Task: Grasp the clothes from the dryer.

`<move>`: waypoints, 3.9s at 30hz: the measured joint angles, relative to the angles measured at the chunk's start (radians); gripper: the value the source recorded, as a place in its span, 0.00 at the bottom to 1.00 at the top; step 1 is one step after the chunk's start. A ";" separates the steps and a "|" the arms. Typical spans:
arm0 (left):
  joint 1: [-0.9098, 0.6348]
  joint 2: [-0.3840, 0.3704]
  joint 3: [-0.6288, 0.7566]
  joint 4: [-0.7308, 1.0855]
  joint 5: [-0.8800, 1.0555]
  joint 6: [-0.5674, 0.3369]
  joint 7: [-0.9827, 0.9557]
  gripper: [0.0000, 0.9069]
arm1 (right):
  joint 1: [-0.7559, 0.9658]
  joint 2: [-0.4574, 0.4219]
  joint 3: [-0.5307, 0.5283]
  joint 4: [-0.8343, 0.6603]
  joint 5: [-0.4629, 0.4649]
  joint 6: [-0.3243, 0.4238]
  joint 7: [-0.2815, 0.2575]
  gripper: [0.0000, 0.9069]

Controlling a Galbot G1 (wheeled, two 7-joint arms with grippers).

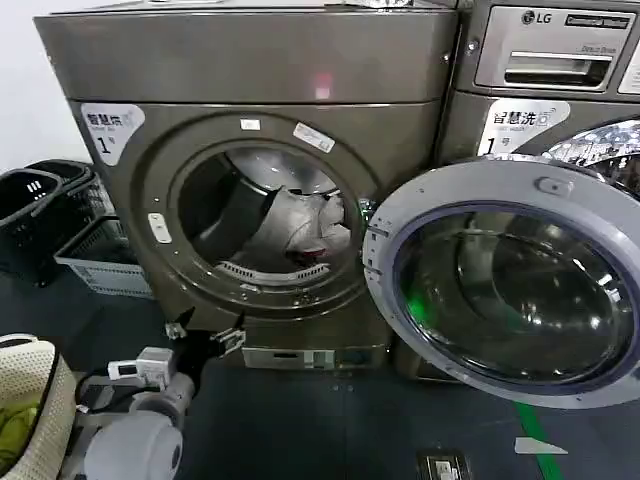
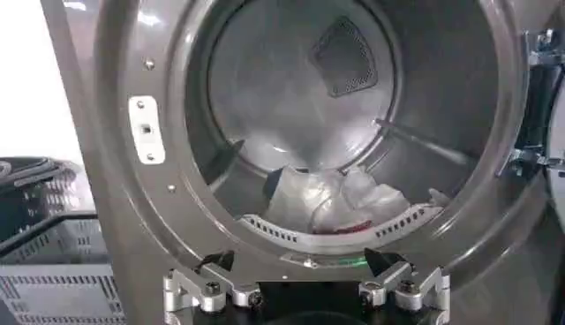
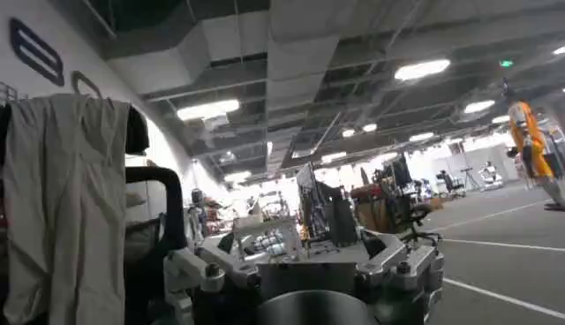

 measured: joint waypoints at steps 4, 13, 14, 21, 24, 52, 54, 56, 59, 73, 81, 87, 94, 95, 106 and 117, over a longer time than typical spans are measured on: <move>0.003 0.001 -0.001 -0.003 0.003 0.000 0.002 1.00 | -0.006 0.007 0.003 -0.005 0.000 0.003 -0.002 1.00; 0.012 0.003 0.000 -0.003 0.016 0.000 0.011 1.00 | -0.014 0.011 0.007 -0.008 0.002 0.004 -0.005 1.00; 0.013 0.003 0.000 -0.004 0.017 0.000 0.011 1.00 | -0.016 0.011 0.009 -0.009 0.003 0.004 -0.005 1.00; 0.017 0.004 0.007 -0.005 0.020 0.000 0.013 1.00 | -0.020 0.011 0.015 -0.013 0.004 0.003 -0.007 1.00; 0.017 0.004 0.008 -0.004 0.020 0.000 0.013 1.00 | -0.020 0.011 0.014 -0.011 0.004 0.003 -0.007 1.00; 0.010 -0.007 0.030 0.027 0.032 0.000 0.030 1.00 | -0.017 0.019 0.006 -0.011 0.001 0.011 -0.006 1.00; 0.011 -0.005 0.035 0.032 0.034 0.000 0.027 1.00 | -0.016 0.022 0.002 -0.011 0.001 0.017 -0.005 1.00; 0.009 -0.004 0.039 0.036 0.034 0.000 0.025 1.00 | -0.017 0.022 0.001 -0.011 0.001 0.024 -0.006 1.00; -0.001 -0.008 0.048 0.047 0.038 0.000 0.017 1.00 | -0.018 0.019 0.001 -0.011 0.001 0.030 -0.009 1.00; -0.152 -0.024 0.113 0.235 0.094 0.000 0.024 1.00 | -0.010 0.024 -0.019 0.001 -0.002 0.043 -0.019 1.00; -0.341 -0.016 0.130 0.431 0.398 0.000 0.267 1.00 | -0.015 0.024 -0.022 0.009 -0.002 0.046 -0.021 1.00; -0.462 -0.005 0.135 0.545 0.834 -0.074 0.645 1.00 | -0.014 0.027 -0.026 0.013 -0.007 0.050 -0.021 1.00; -0.580 0.001 0.137 0.665 1.143 -0.472 0.999 1.00 | -0.007 0.022 -0.033 0.011 -0.024 0.055 -0.024 1.00; -0.594 0.000 0.137 0.683 1.168 -0.529 1.033 1.00 | -0.007 0.021 -0.033 0.012 -0.027 0.055 -0.024 1.00; -0.710 -0.002 0.157 0.837 1.313 -0.897 1.223 1.00 | 0.004 0.027 -0.047 0.022 -0.045 0.060 -0.025 1.00; -0.746 -0.013 0.172 0.934 1.346 -0.950 1.276 1.00 | 0.010 0.026 -0.060 0.028 -0.055 0.060 -0.027 1.00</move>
